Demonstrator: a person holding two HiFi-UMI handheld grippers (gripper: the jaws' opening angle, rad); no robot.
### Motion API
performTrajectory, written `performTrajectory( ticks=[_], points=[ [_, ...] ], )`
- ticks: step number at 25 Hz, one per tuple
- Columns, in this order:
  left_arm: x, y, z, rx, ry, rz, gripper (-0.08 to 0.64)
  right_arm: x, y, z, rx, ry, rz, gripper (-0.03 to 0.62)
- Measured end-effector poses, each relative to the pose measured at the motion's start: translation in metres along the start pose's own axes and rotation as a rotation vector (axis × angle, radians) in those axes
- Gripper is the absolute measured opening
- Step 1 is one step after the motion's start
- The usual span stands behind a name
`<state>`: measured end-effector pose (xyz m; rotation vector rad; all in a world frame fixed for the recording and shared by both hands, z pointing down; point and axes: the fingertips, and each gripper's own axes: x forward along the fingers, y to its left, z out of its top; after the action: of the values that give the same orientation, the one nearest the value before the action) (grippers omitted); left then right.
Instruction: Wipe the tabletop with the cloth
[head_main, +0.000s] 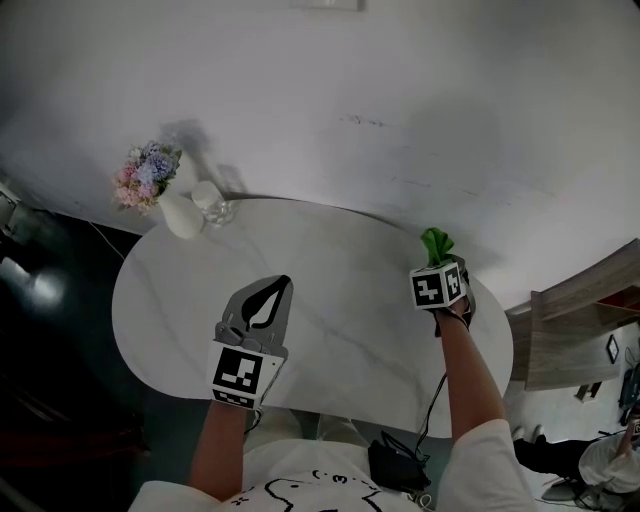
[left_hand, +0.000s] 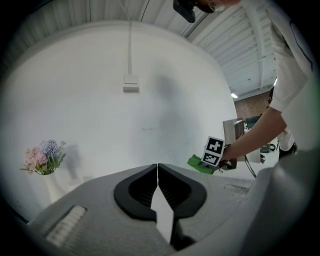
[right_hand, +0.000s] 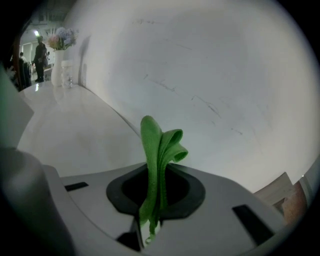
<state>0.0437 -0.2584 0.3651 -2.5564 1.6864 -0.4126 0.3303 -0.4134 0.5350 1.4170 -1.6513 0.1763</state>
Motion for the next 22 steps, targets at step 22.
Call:
performTrajectory(
  ticks=[22],
  points=[
    [-0.094, 0.106, -0.008, 0.017, -0.072, -0.013, 0.018, -0.133, 0.118, 0.069, 0.194, -0.219, 0.021, 0.045]
  ],
)
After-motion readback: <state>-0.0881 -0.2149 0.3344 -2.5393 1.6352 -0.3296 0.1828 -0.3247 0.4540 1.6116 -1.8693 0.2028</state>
